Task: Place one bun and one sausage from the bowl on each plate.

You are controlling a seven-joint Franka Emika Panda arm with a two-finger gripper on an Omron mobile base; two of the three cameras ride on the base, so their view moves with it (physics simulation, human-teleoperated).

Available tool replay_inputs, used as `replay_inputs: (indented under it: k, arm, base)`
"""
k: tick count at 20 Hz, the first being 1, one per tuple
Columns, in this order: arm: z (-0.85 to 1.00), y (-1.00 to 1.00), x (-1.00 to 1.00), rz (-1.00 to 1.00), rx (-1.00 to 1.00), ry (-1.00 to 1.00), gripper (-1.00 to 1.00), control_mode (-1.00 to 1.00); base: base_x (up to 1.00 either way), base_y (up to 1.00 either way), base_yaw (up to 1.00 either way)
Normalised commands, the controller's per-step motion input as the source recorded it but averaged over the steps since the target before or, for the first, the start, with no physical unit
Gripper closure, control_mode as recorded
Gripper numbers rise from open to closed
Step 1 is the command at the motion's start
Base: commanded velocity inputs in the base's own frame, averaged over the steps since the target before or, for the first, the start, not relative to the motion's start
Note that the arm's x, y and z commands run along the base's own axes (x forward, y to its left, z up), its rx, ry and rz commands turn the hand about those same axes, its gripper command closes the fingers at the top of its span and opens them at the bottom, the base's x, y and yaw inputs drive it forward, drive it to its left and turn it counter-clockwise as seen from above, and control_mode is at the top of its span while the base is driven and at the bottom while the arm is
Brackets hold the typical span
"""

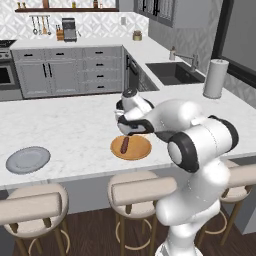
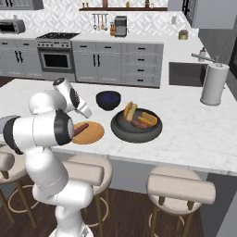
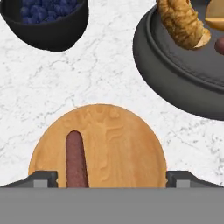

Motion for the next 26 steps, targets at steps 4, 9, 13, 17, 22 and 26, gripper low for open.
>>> replay_inputs:
  k: [4,9,13,17,22,26]
  arm:
    - [0.82,-1.0,0.28,0.15,0.0,0.16,-1.0,-1.0]
    - [0.58,-0.99,0.35,0.17,0.01,0.22,-1.0,-1.0]
    - [-0.06,-0.91,0.58,0.24,0.07,0.26,-1.0,-1.0]
    - [-0.06,-0.74,0.29,0.15,0.24,-0.03,-1.0,-1.0]
    - [-0.4,-0.05,0.02,0.08,0.04,0.0,-1.0,-1.0]
    - [-0.51,0.0,0.02,0.04,0.0,0.0,-1.0,-1.0]
  base:
    - [0.0,0.0,0.0]
    - [0.0,0.0,0.0]
    - [0.0,0.0,0.0]
    - [0.0,0.0,0.0]
    - [0.0,0.0,0.0]
    - [0.0,0.0,0.0]
